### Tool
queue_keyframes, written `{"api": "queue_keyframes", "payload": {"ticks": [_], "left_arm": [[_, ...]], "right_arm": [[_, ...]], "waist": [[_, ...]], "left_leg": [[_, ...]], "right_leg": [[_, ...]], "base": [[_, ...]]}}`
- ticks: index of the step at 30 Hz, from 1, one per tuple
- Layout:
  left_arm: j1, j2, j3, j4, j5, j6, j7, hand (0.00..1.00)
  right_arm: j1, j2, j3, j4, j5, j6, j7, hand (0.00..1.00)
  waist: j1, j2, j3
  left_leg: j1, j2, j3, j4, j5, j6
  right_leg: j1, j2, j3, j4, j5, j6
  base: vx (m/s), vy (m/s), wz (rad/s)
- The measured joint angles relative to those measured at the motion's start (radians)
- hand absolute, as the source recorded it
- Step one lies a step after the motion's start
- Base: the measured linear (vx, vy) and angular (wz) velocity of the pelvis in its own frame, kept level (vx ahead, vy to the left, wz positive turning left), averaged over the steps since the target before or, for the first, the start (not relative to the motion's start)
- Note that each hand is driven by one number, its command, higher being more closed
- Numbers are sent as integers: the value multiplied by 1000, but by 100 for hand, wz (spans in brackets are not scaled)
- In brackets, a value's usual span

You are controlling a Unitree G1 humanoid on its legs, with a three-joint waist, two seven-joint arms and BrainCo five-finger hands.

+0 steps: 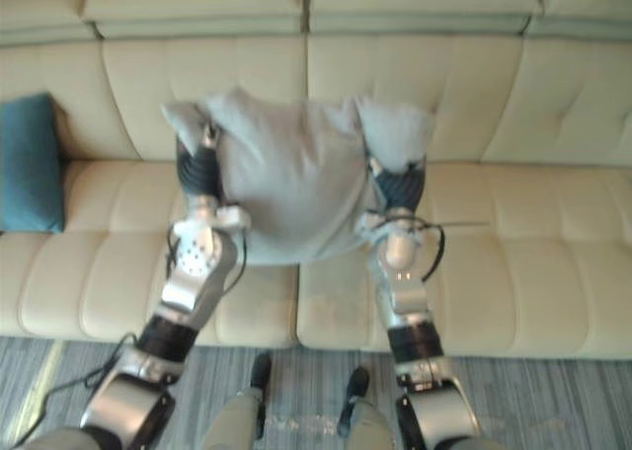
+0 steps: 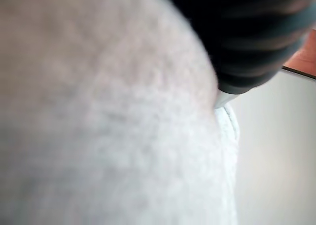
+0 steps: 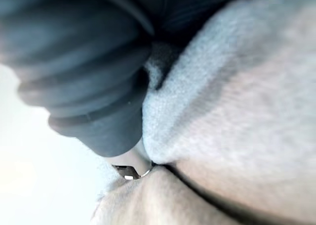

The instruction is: Pick up cushions and gather them together orderly.

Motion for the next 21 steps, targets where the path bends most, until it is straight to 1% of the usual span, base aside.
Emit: {"api": "queue_keyframes", "payload": {"ticks": [3,5,7,10,11,13,15,16,17,21], "left_arm": [[-85,13,21,73,-22,-9,11,100],[-160,20,41,141,-56,-9,12,100],[-193,18,57,172,-57,-9,12,100],[-255,17,72,222,-57,-5,12,100],[-275,16,82,244,-57,-5,12,100],[-302,-5,101,278,-55,-4,11,100],[-328,-12,109,303,-54,-4,10,100],[-344,-12,113,315,-54,-4,9,0],[-351,-16,131,316,-54,-4,5,0],[-386,-9,191,357,-52,-4,-5,0]], "right_arm": [[-88,-5,-3,28,-1,0,-22,100],[-159,-4,-10,77,-2,0,-33,100],[-199,-2,-23,114,-2,0,-33,100],[-262,-3,-43,167,7,-1,-33,100],[-284,-5,-47,194,8,-1,-33,100],[-293,-19,-52,206,22,0,-32,100],[-316,-22,-66,218,40,0,-28,100],[-338,-22,-75,238,42,-1,-23,100],[-354,-22,-78,244,49,-1,-20,0],[-402,-30,-79,257,50,-8,-17,0]], "waist": [[-14,0,8],[-29,3,49],[-41,2,56],[-41,3,74],[-42,6,95],[-41,13,109],[-41,15,123],[-41,17,129],[-40,18,131],[-40,23,142]], "left_leg": [[-58,1,16,3,12,-5],[-77,8,26,5,14,-6],[-105,11,33,5,13,-7],[-146,20,49,5,14,-7],[-146,20,55,5,14,-8],[-160,20,58,5,14,-8],[-176,20,62,5,14,-8],[-185,20,65,4,14,-8],[-194,20,68,4,14,-8],[-197,22,81,0,14,-8]], "right_leg": [[-73,0,15,14,8,-4],[-97,3,25,14,14,-5],[-126,6,30,12,17,-6],[-174,15,35,2,34,-8],[-174,16,38,-1,34,-8],[-187,16,39,-3,34,-8],[-203,16,40,-3,34,-8],[-214,16,41,-3,34,-8],[-224,15,43,-3,34,-8],[-230,16,46,-8,34,-8]], "base": [[-9,-17,-11],[32,-24,-10],[33,-17,-6],[41,-7,-13],[39,-1,-10],[40,2,-2],[48,5,0],[40,4,-1],[38,3,-2],[44,2,-2]]}}
